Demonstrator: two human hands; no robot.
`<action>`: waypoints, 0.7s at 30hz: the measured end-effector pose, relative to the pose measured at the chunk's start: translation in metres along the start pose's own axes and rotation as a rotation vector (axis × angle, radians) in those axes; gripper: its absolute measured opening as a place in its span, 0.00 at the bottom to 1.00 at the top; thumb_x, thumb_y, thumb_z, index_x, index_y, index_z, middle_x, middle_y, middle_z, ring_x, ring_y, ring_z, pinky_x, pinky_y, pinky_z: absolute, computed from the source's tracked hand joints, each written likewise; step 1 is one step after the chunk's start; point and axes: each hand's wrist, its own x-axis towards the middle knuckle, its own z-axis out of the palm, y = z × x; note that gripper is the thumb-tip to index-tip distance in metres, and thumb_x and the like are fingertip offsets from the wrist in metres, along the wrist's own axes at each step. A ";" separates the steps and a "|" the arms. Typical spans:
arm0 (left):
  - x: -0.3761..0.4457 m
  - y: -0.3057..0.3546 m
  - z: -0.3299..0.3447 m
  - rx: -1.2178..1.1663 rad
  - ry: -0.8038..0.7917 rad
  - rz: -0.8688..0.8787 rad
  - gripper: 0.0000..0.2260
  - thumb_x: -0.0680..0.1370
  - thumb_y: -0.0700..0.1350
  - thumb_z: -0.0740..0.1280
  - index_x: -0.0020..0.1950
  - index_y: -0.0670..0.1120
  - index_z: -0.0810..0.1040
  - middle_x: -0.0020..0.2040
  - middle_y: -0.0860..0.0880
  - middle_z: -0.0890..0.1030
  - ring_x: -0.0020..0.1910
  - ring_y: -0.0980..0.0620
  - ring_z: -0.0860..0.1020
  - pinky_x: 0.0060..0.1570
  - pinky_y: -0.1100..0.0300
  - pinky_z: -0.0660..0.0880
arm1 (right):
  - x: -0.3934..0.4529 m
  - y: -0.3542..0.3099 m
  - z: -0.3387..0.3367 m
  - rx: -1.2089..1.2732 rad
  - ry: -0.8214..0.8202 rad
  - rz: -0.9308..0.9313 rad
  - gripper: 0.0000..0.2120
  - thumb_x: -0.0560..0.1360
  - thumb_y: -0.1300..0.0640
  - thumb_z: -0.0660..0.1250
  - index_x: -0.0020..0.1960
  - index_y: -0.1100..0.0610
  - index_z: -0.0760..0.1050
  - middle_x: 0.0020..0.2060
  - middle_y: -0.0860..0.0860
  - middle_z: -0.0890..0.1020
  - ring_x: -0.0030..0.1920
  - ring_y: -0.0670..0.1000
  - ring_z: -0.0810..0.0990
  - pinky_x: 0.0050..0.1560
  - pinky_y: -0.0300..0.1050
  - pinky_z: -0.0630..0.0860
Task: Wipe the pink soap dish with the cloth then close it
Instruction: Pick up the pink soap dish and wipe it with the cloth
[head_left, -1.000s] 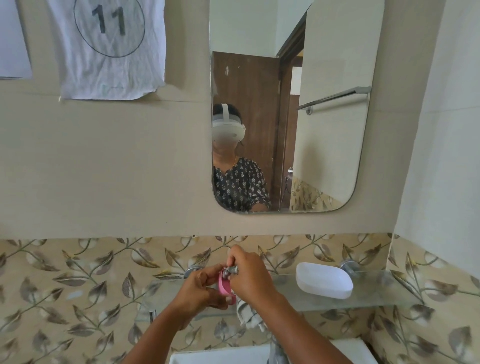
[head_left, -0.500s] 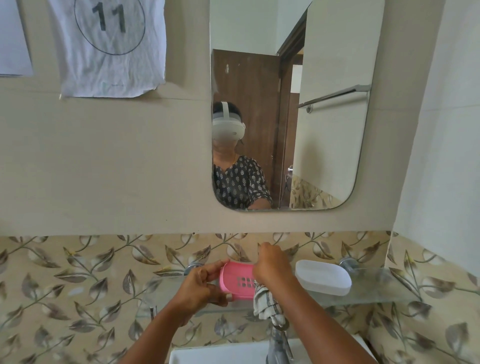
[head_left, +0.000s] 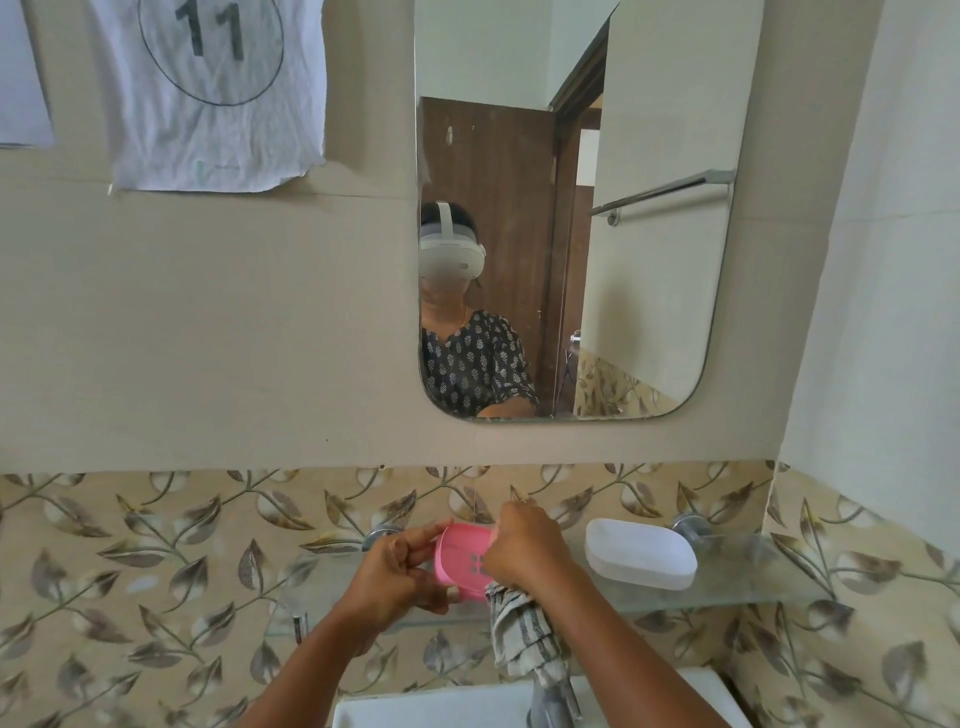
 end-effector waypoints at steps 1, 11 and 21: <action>0.000 0.000 0.000 0.000 0.000 0.002 0.31 0.65 0.23 0.71 0.59 0.51 0.74 0.53 0.47 0.85 0.44 0.34 0.83 0.35 0.54 0.81 | -0.002 -0.001 0.001 0.013 0.008 -0.014 0.17 0.72 0.61 0.69 0.59 0.61 0.72 0.57 0.55 0.77 0.57 0.55 0.76 0.50 0.43 0.74; -0.003 0.002 0.001 0.074 -0.027 0.025 0.27 0.66 0.27 0.72 0.59 0.50 0.76 0.51 0.46 0.85 0.42 0.42 0.83 0.38 0.54 0.81 | -0.019 -0.006 0.008 0.208 0.034 -0.255 0.12 0.69 0.62 0.70 0.44 0.47 0.72 0.45 0.45 0.74 0.48 0.48 0.76 0.48 0.45 0.79; -0.001 0.001 0.001 0.005 -0.004 -0.012 0.34 0.60 0.29 0.76 0.64 0.47 0.73 0.52 0.48 0.85 0.45 0.33 0.82 0.32 0.57 0.80 | 0.001 0.012 0.007 0.047 0.174 -0.087 0.14 0.71 0.60 0.71 0.55 0.60 0.73 0.51 0.53 0.80 0.52 0.54 0.79 0.50 0.45 0.77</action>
